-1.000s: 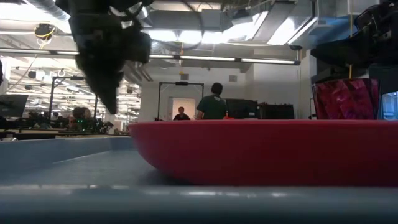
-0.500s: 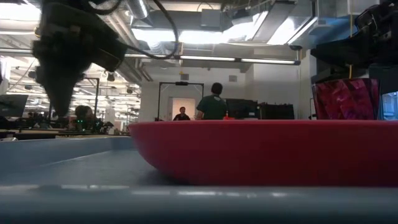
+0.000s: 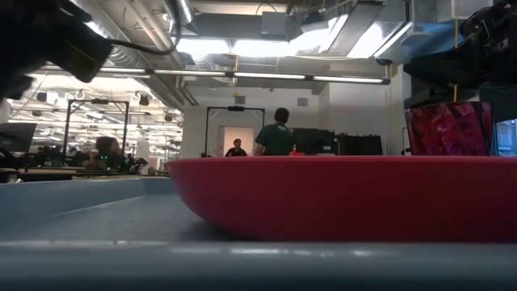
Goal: Pick and place plate/cup/fork/spoon on tray
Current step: Put the orange and silver fork on the left side of the blue tray
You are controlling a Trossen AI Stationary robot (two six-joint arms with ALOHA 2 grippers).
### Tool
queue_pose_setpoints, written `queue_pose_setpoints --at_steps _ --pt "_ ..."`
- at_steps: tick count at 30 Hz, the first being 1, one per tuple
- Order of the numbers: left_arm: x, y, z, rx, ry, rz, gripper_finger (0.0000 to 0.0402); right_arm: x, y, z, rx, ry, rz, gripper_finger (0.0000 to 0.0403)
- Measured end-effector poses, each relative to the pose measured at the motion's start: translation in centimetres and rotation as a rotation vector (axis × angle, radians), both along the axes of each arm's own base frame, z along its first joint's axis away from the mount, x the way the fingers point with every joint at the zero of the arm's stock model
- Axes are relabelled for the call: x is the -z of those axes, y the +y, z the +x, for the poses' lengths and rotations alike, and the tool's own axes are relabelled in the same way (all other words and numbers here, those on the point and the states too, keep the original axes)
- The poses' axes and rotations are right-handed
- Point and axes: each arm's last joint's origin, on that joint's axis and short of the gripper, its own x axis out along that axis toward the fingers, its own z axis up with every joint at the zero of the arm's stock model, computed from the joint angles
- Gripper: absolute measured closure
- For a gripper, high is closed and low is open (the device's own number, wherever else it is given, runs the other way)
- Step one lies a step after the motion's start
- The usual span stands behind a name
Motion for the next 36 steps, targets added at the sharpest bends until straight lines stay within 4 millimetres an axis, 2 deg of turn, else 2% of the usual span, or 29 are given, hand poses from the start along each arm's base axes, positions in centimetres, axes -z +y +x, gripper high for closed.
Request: queue_pose_setpoints --at_steps 5,16,36 --pt "0.1 -1.3 -1.3 -0.015 0.046 0.002 0.037 0.0 0.0 0.0 0.0 0.0 0.001 0.0293" --pt "0.7 -2.2 -4.7 -0.33 0.27 0.132 0.037 0.0 0.0 0.0 0.0 0.0 -0.001 0.0293" --pt "2.8 -3.4 -4.3 -0.411 0.347 0.152 0.037 -0.2 0.0 0.0 0.001 -0.022 -0.005 0.0293"
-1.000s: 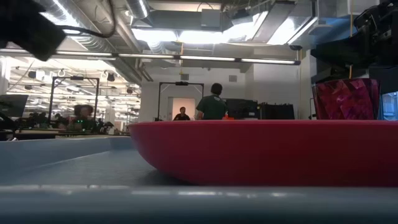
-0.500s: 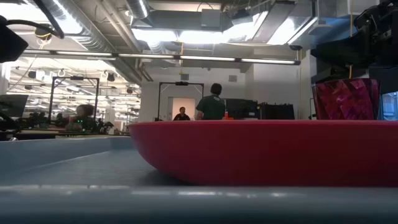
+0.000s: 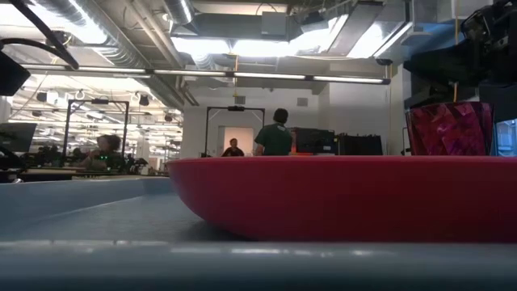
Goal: Pick and place plate/cup/fork/spoon on tray
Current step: Put the orange and silver fork on the left side of the blue tray
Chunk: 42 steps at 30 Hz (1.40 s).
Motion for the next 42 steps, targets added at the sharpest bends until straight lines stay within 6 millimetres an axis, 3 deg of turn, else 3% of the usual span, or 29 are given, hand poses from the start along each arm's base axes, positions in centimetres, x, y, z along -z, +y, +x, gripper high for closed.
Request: queue_pose_setpoints --at_steps 42 --pt "2.1 -0.5 0.3 -0.003 0.058 0.066 0.037 -0.1 0.0 0.0 0.0 -0.007 0.0 0.0293"
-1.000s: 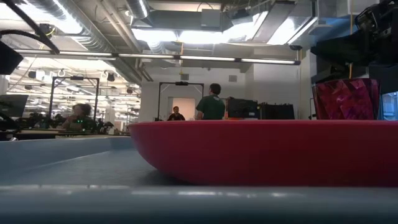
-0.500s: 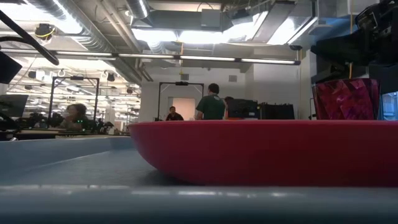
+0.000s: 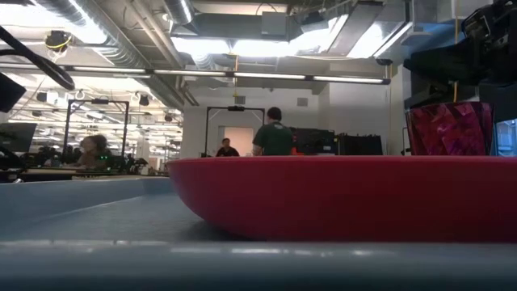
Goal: Pick and place plate/cup/fork/spoon on tray
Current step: Put the orange and silver fork on the left side of the blue tray
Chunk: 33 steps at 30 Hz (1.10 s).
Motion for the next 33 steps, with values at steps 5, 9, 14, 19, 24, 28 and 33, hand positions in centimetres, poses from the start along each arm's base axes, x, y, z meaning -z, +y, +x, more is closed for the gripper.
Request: queue_pose_setpoints --at_steps 5,9,14,19,24,28,33 --pt "0.1 0.0 0.0 -0.001 -0.011 0.012 0.0369 0.0 0.0 0.0 0.0 0.0 0.0 0.0293" --pt "0.1 0.0 0.0 -0.003 -0.019 0.018 0.0369 0.0 0.0 0.0 0.0 0.0 0.0 0.0293" --pt "0.6 0.0 0.2 -0.002 -0.021 0.043 0.0369 0.0 0.0 0.0 0.0 0.001 0.0 0.0293" --pt "1.1 -0.1 0.3 -0.001 -0.017 0.051 0.0369 0.0 0.0 0.0 0.0 0.0 0.0 0.0293" --pt "1.1 -0.1 0.3 -0.001 -0.018 0.052 0.0369 0.0 0.0 0.0 0.0 0.001 0.0 0.0293" --pt "1.1 -0.2 0.3 -0.001 -0.002 0.036 0.038 0.0 0.0 0.0 0.0 0.001 0.0 0.0293" --pt "0.8 0.0 0.1 0.0 0.007 0.04 0.0395 0.0 0.0 0.0 0.0 0.0 0.0 0.0293"
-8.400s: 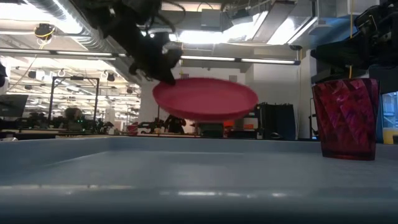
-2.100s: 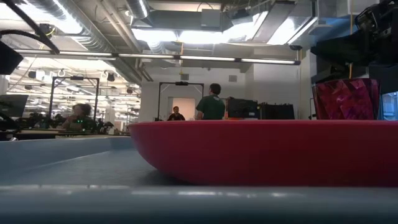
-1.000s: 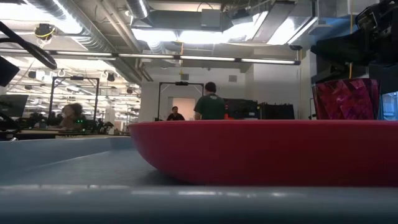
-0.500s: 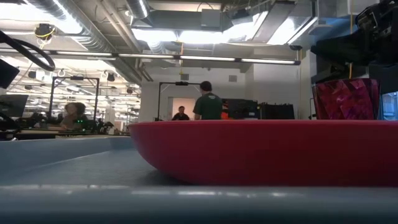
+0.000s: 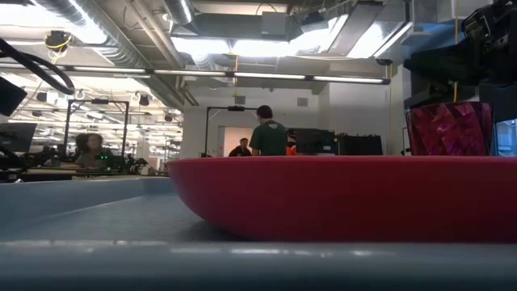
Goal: Pick and place plate/cup/fork/spoon on tray
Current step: Put the orange and silver fork on the left side of the blue tray
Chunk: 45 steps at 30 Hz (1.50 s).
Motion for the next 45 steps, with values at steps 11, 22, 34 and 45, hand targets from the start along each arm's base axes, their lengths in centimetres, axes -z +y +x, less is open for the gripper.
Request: queue_pose_setpoints --at_steps 11,22,34,45 --pt "-1.4 0.9 -0.5 -0.002 -0.005 0.026 0.0397 -0.1 0.0 0.0 0.0 -0.006 0.0 0.0293" --pt "-2.8 3.2 1.5 -0.019 -0.14 0.02 0.0398 -0.1 0.0 0.0 0.0 -0.007 -0.001 0.0293" --pt "-6.1 4.9 6.2 0.178 -0.341 0.054 0.0399 -0.1 0.0 0.0 0.003 -0.004 -0.027 0.0293" --pt "-6.5 7.4 10.3 0.072 -0.54 0.103 0.0398 -0.1 0.0 0.0 0.003 -0.005 -0.027 0.0293"
